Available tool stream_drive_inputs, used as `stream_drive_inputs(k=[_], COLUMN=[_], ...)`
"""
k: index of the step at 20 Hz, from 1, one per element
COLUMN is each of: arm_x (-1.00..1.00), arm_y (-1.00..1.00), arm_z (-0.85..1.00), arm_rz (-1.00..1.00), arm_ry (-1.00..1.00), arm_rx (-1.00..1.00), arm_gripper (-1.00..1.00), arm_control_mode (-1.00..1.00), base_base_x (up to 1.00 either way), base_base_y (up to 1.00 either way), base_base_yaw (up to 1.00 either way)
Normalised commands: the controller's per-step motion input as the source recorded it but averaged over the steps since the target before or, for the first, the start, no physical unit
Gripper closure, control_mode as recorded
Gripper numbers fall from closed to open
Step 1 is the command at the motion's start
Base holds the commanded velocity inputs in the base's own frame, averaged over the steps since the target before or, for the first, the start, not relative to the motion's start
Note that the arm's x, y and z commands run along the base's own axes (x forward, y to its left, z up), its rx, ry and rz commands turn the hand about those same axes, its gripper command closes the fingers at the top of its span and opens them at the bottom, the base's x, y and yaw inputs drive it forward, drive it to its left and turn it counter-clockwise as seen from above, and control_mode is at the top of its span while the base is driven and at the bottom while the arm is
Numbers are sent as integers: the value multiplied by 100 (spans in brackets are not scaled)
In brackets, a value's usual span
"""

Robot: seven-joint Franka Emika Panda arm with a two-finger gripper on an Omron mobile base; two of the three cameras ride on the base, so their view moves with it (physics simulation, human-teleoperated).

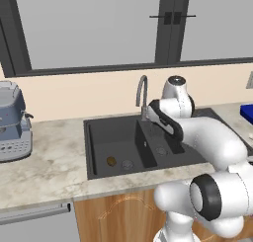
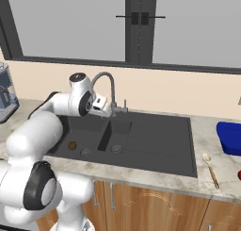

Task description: Pick up all produce items and place them in the sink. Turn on the sink faucet to wash them. Then turn the sink off and put them in the tray.

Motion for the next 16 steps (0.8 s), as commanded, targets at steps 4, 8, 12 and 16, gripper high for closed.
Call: stream_drive_inputs(k=[4,8,12,16], arm_x=[0,0,0,0], arm_y=[-100,-100,-100,-100], arm_z=[0,0,0,0], arm_rz=[-21,-25,-24,-22], arm_ry=[5,8,6,5], arm_rx=[0,0,0,0], arm_gripper=[-100,-100,-100,-100], arm_control_mode=[-100,-100,-100,-100], base_base_x=[0,0,0,0], base_base_y=[0,0,0,0], base_base_yaw=[0,0,0,0])
